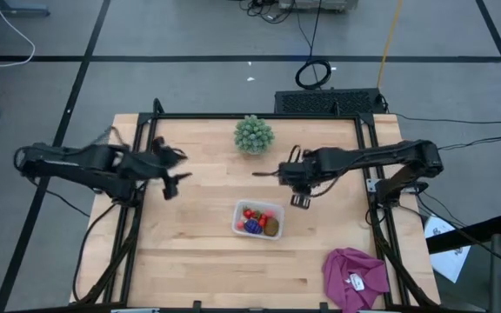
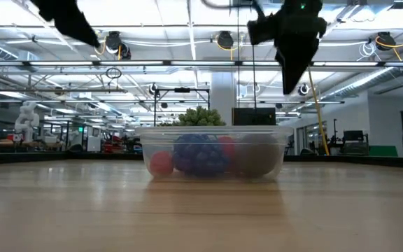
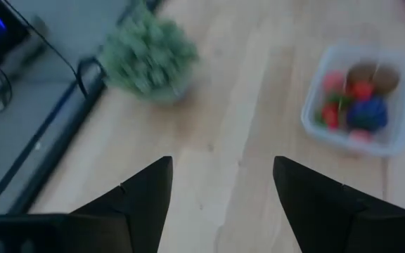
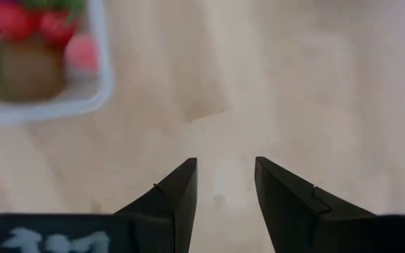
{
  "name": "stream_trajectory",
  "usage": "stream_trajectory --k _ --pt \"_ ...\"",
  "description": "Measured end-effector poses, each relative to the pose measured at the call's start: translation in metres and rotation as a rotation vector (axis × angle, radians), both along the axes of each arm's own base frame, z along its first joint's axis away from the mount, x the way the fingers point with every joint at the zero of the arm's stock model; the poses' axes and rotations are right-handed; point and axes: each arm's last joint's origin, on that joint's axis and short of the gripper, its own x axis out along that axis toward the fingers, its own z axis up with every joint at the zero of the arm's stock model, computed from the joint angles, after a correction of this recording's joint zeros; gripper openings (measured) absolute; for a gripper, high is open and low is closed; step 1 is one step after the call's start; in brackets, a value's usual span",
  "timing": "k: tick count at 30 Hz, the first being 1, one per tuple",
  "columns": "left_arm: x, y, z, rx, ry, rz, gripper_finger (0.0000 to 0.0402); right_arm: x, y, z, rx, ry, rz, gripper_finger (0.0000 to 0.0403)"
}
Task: Pick and placing Produce into tupperware
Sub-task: Return to Home Position
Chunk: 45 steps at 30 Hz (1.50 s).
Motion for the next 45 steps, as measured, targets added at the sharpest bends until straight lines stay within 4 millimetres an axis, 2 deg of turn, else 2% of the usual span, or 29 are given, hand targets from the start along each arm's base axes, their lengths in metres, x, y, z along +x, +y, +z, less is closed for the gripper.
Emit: stream_trajectory --k 4,8,11,14,16,19,23,27,33,37,45 --pt "-0.038 0.006 0.03 -0.003 -0.156 0.014 0.0253 -0.028 -0.005 0.041 -0.127 -0.154 -0.037 0.0132" --pt "-0.089 0.013 0.047 -0.019 -0.283 0.043 0.0253 -0.071 -0.005 0.088 -0.136 -0.383 -0.075 0.0132" --pt "-0.123 0.017 0.047 -0.064 -0.378 0.064 0.0253 -0.111 0.001 0.117 -0.106 -0.582 -0.054 0.0132" --pt "-0.14 0.018 0.036 -0.098 -0.424 0.056 0.0253 -0.145 0.009 0.127 -0.054 -0.812 -0.001 0.0132" --pt "-0.145 0.018 0.025 -0.124 -0.431 0.047 0.0253 -0.159 0.014 0.121 -0.021 -0.97 0.056 0.0132" --pt "-0.142 0.018 0.005 -0.164 -0.424 0.059 0.0253 -0.174 0.019 0.091 0.028 -1.15 0.115 0.0132" --pt "-0.127 0.015 -0.018 -0.206 -0.464 0.054 0.0253 -0.189 0.019 0.036 0.098 -1.21 0.102 0.0132" --pt "-0.109 0.012 -0.033 -0.231 -0.498 -0.003 0.0253 -0.199 0.018 0.003 0.131 -1.318 0.103 0.0132" --pt "-0.084 0.008 -0.057 -0.259 -0.478 -0.035 0.0253 -0.204 0.016 -0.024 0.106 -1.441 0.125 0.0132" --pt "-0.071 0.007 -0.072 -0.213 -0.476 -0.027 0.0253 -0.204 0.014 -0.041 0.093 -1.416 0.111 0.0132" --pt "-0.068 0.018 -0.067 -0.048 -0.526 0.105 0.0253 -0.212 0.005 -0.04 0.0 -1.479 0.092 0.0132"
